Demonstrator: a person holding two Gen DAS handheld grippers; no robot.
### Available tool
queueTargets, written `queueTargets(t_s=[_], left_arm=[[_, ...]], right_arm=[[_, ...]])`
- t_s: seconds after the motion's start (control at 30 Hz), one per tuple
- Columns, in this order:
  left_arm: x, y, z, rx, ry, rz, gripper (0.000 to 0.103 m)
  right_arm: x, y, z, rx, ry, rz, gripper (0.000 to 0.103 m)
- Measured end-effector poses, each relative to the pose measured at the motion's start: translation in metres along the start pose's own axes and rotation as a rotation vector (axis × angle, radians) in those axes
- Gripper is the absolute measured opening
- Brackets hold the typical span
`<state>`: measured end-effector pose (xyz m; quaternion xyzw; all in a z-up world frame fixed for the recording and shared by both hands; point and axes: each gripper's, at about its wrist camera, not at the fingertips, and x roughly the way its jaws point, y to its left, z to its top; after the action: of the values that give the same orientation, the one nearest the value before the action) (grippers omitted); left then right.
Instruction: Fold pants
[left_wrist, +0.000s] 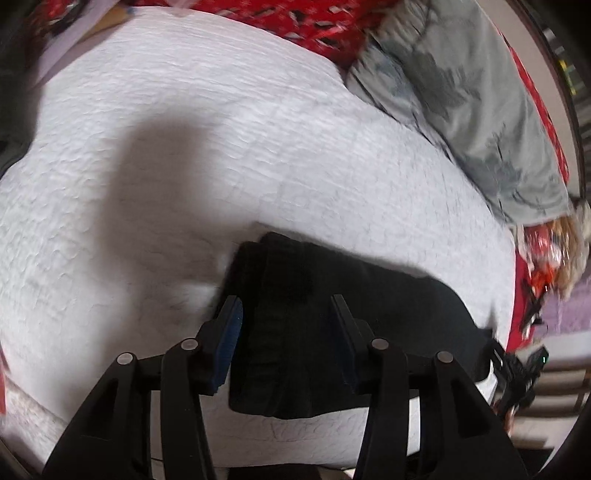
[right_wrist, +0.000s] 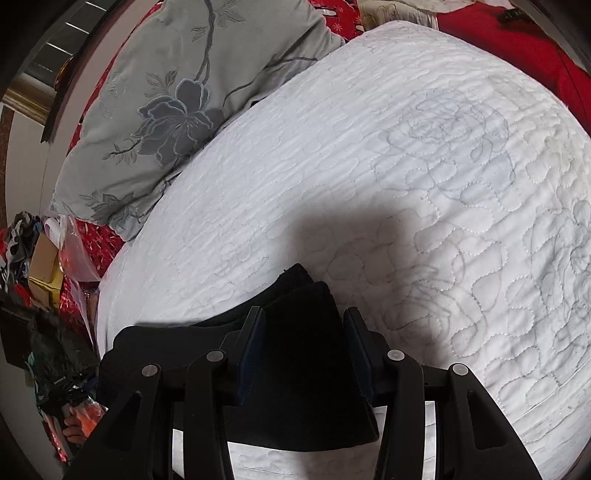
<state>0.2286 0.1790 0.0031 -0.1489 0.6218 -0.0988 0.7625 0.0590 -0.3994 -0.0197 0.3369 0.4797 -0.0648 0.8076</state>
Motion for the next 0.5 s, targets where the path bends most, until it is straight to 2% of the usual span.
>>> queueTargets(t_s=[0.07, 0.13, 0.17, 0.2, 0.23, 0.27, 0.33, 0.4, 0.43, 0.47, 0.5], left_arm=[[0.006, -0.002, 0.0, 0.012, 0.026, -0.005, 0.046], [0.007, -0.002, -0.002, 0.021, 0.023, 0.028, 0.044], [0.007, -0.001, -0.003, 0.016, 0.002, 0.062, 0.028], [0.007, -0.001, -0.004, 0.013, -0.006, 0.081, 0.021], [0.008, 0.0, -0.005, 0.012, -0.007, 0.097, 0.021], [0.009, -0.002, -0.008, 0.015, -0.02, 0.135, 0.019], [0.008, -0.007, -0.014, 0.045, -0.038, 0.185, 0.018], [-0.003, -0.013, -0.025, 0.072, -0.079, 0.198, 0.017], [-0.011, -0.016, -0.03, 0.094, -0.122, 0.221, 0.017], [-0.015, -0.018, -0.032, 0.116, -0.159, 0.272, 0.017], [-0.014, -0.018, -0.031, 0.123, -0.162, 0.298, 0.017]], right_arm=[[0.002, -0.001, 0.0, 0.002, 0.004, -0.004, 0.047], [0.002, -0.001, -0.001, 0.003, 0.0, -0.005, 0.047], [0.002, 0.0, -0.001, -0.001, -0.001, -0.005, 0.047], [0.002, 0.001, -0.001, -0.007, -0.002, -0.007, 0.047], [0.001, 0.001, -0.001, -0.018, -0.004, -0.011, 0.044], [0.002, 0.004, -0.001, -0.046, -0.003, -0.035, 0.041], [0.004, 0.009, -0.002, -0.084, 0.001, -0.081, 0.018], [0.007, 0.012, -0.001, -0.103, 0.015, -0.108, 0.018], [0.004, 0.014, 0.0, -0.088, 0.013, -0.1, 0.015], [-0.001, 0.017, 0.001, -0.066, 0.002, -0.051, 0.015], [-0.006, 0.02, 0.002, -0.052, -0.014, 0.01, 0.015]])
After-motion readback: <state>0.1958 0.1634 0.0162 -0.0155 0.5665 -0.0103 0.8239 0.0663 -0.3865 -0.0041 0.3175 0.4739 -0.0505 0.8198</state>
